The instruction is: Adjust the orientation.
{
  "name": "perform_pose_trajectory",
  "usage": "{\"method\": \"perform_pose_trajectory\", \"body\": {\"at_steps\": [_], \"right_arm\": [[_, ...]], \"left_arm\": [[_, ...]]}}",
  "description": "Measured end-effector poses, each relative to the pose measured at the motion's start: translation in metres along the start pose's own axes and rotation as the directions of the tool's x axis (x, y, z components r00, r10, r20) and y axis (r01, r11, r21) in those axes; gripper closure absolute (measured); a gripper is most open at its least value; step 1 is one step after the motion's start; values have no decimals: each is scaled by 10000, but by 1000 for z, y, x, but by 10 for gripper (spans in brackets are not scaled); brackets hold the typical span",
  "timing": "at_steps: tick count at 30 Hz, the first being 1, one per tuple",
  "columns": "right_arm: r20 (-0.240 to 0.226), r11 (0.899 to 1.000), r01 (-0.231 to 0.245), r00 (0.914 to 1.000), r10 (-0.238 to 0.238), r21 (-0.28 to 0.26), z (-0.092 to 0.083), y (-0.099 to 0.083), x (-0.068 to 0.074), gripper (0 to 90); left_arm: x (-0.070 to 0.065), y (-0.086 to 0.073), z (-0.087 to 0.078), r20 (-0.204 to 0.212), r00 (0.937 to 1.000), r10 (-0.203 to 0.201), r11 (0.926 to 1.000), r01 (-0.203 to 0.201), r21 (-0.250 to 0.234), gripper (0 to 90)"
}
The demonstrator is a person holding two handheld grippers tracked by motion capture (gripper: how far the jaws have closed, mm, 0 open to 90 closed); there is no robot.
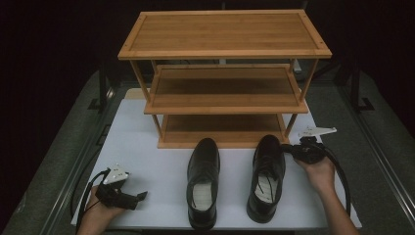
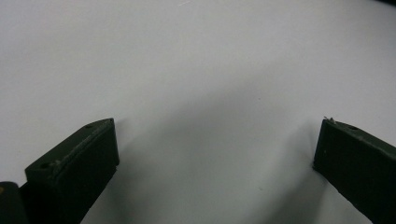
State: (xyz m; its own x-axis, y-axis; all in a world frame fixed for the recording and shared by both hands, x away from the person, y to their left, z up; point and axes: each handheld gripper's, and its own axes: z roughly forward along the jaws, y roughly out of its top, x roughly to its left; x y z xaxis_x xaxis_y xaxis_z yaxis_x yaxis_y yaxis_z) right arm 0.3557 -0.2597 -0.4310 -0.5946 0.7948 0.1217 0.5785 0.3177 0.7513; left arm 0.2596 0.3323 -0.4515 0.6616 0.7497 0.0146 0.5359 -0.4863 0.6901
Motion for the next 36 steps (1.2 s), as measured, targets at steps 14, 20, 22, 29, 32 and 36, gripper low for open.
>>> {"method": "perform_pose_trajectory", "body": {"at_steps": [14,20,22,29,32,36], "right_arm": [[-189,9994,301,9994,-304,-166,6,10,6,900],[-540,9984,548,9970,-553,-102,-19,-4,9,899],[-603,9975,697,9957,-704,-141,-29,-9,13,899],[-824,9961,875,9927,-880,-101,-51,-24,25,898],[-841,9952,976,9917,-973,-5,-57,-30,32,898],[-947,9962,869,9917,-866,-4,-59,-44,37,898]], "left_arm": [[0,0,0,5,10000,-11,10000,11,-9,0],[0,0,0,-5,10000,-30,10000,30,-24,0],[0,0,0,-6,10000,-32,10000,32,-27,0],[0,0,0,2,10000,-27,10000,27,-7,0],[0,0,0,0,10000,-20,10000,20,-4,0],[0,0,0,-5,10000,-16,10000,16,15,0]]}}
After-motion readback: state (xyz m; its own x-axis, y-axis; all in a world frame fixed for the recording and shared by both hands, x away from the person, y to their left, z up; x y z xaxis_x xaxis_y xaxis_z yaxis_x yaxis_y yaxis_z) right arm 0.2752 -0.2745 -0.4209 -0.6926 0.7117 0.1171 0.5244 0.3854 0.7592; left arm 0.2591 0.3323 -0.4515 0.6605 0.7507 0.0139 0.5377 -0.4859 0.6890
